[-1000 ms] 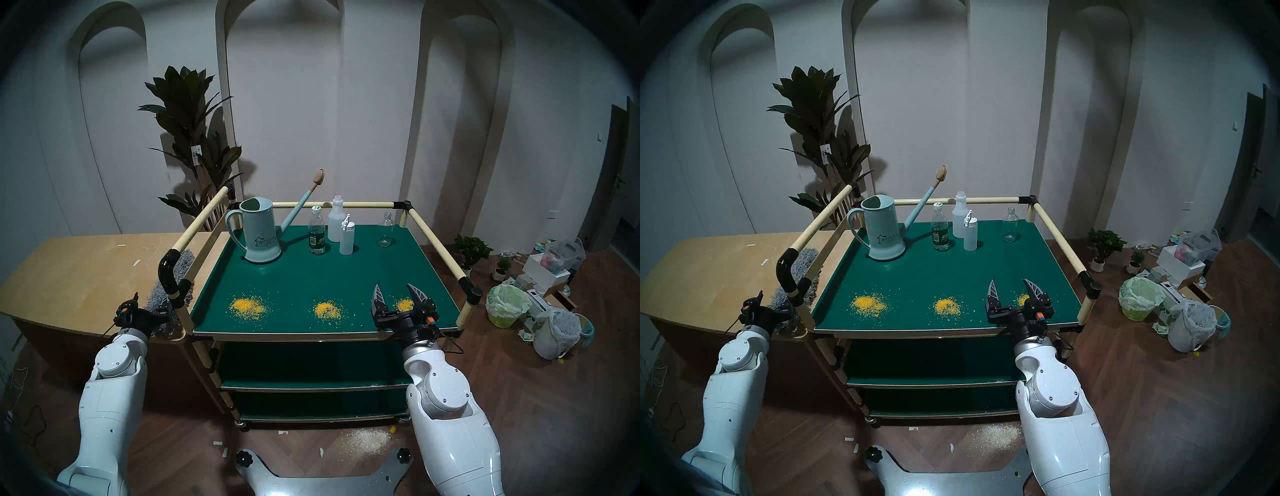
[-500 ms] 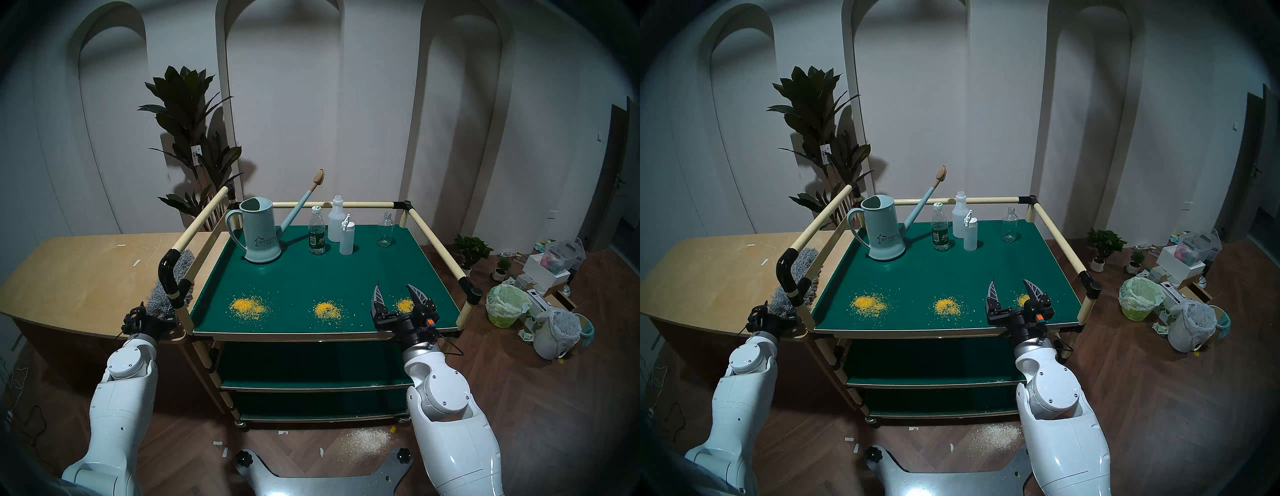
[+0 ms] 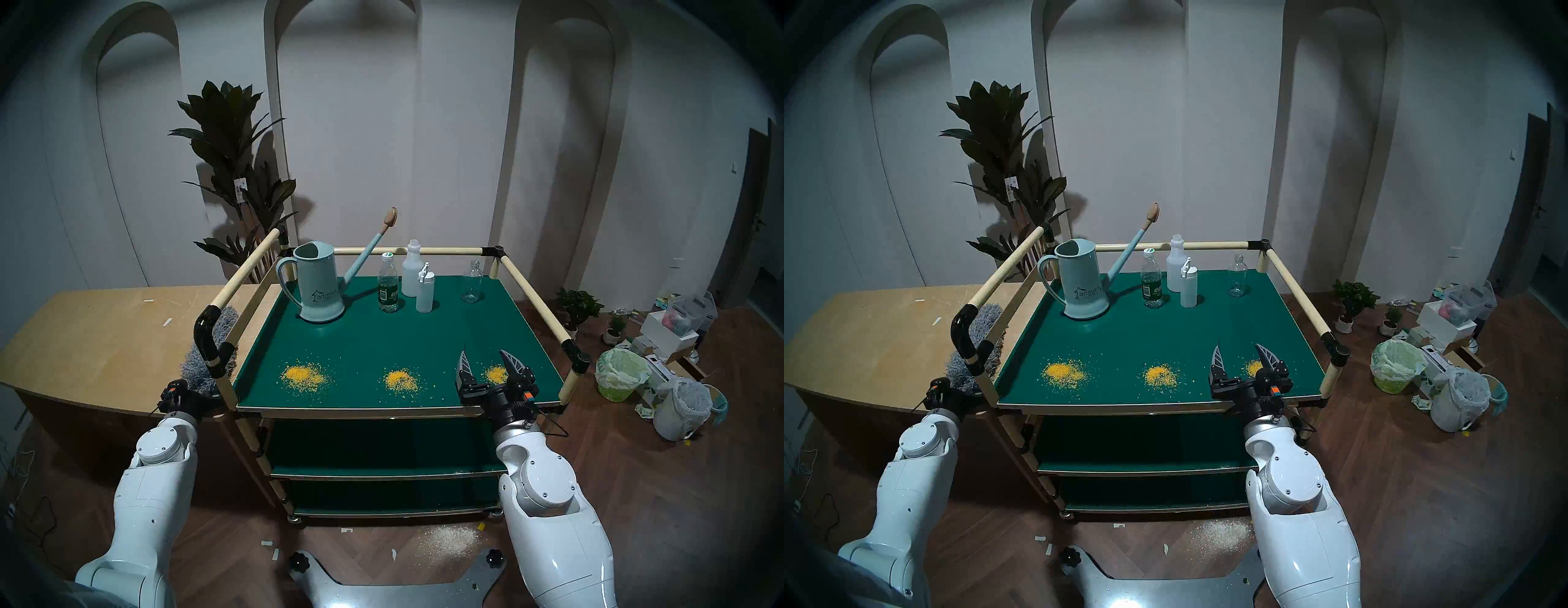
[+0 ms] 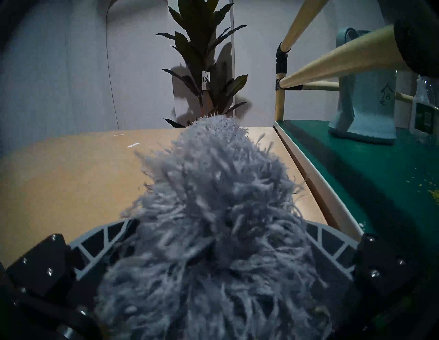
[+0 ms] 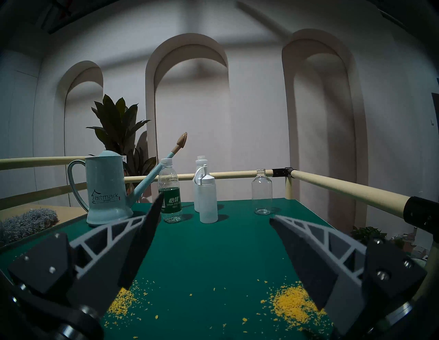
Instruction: Dust the shelf with the duster
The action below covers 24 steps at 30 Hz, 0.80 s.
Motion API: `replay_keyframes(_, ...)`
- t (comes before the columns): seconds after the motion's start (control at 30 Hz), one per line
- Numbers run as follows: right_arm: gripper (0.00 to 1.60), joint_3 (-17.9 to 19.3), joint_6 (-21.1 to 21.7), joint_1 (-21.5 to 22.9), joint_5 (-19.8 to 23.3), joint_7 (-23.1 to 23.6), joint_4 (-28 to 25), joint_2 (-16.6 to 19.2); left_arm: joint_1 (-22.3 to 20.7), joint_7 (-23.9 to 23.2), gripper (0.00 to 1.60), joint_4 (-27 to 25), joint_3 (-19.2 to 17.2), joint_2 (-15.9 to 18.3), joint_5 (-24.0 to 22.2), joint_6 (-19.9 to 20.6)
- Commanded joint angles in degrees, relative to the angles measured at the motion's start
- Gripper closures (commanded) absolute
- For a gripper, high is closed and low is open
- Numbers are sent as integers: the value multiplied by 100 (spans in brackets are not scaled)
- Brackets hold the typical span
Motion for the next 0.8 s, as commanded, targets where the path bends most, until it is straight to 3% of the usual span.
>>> replay_keyframes(0.0, 0, 43, -58, 71, 17, -31, -88, -15, -471, 105, 0, 124, 85, 11, 83, -9)
replay_keyframes(0.5, 0, 33, -58, 133, -8, -27, -1, -18, -471, 196, 0, 206, 57, 13, 48, -122)
replay_keyframes(0.53, 0, 32, -58, 136, -11, -32, 5, -19, -451, 202, 47, 177, 54, 14, 47, -118)
replay_keyframes(0.57, 0, 31, -56, 138, -13, -37, 9, -19, -433, 210, 47, 154, 52, 13, 48, -115)
replay_keyframes(0.6, 0, 29, -57, 139, -19, -42, 13, -18, -410, 229, 81, 124, 46, 9, 49, -105)
replay_keyframes(0.77, 0, 20, -52, 146, -25, -61, 21, -24, -268, 327, 90, -25, 16, -20, 42, -51)
